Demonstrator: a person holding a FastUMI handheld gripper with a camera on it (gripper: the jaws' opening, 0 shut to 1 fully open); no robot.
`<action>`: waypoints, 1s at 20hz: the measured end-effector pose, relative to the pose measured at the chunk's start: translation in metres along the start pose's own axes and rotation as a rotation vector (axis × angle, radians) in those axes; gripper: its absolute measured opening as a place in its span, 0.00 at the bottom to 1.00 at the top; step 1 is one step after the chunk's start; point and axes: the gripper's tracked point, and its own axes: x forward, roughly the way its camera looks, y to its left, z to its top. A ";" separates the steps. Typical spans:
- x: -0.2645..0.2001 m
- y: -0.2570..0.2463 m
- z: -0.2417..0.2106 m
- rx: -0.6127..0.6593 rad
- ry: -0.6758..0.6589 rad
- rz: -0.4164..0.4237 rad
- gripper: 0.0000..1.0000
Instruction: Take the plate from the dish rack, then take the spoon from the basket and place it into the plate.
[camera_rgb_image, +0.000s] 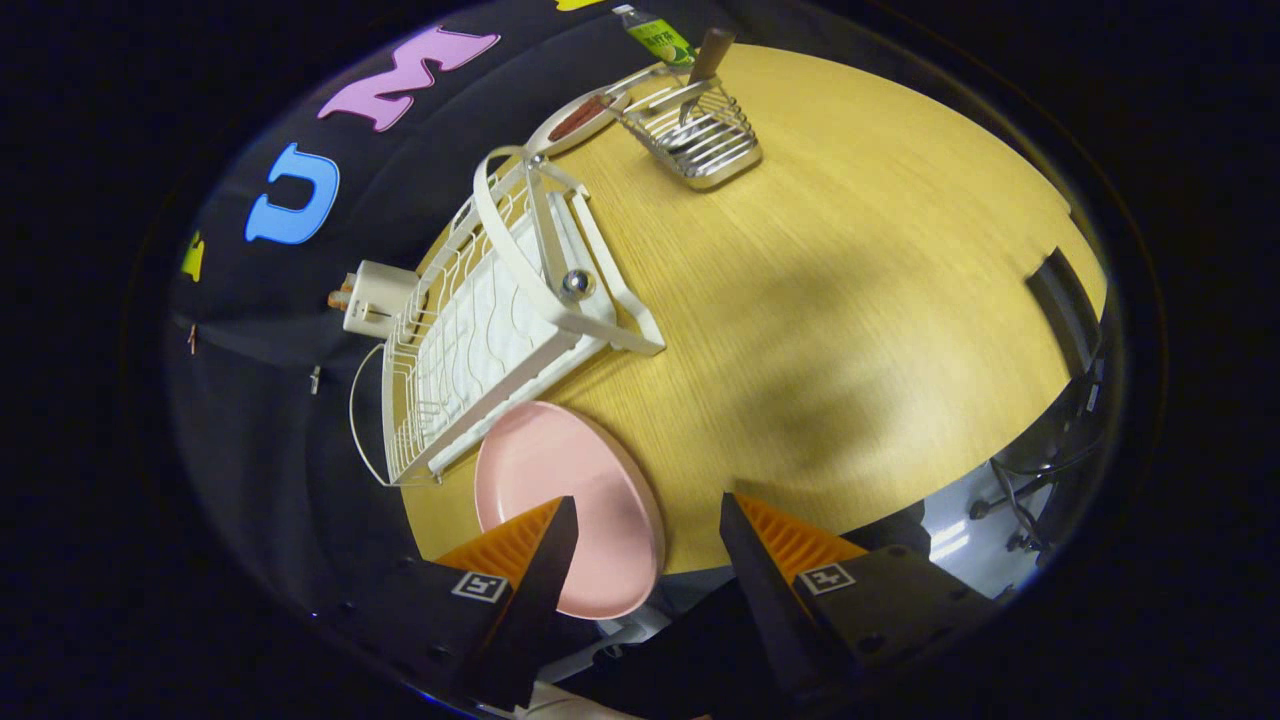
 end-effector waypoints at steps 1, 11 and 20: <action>-0.013 -0.003 0.022 -0.010 -0.059 -0.004 0.89; -0.045 -0.036 0.232 -0.256 -0.396 -0.191 0.64; -0.013 -0.036 0.256 -0.227 -0.381 -0.192 0.48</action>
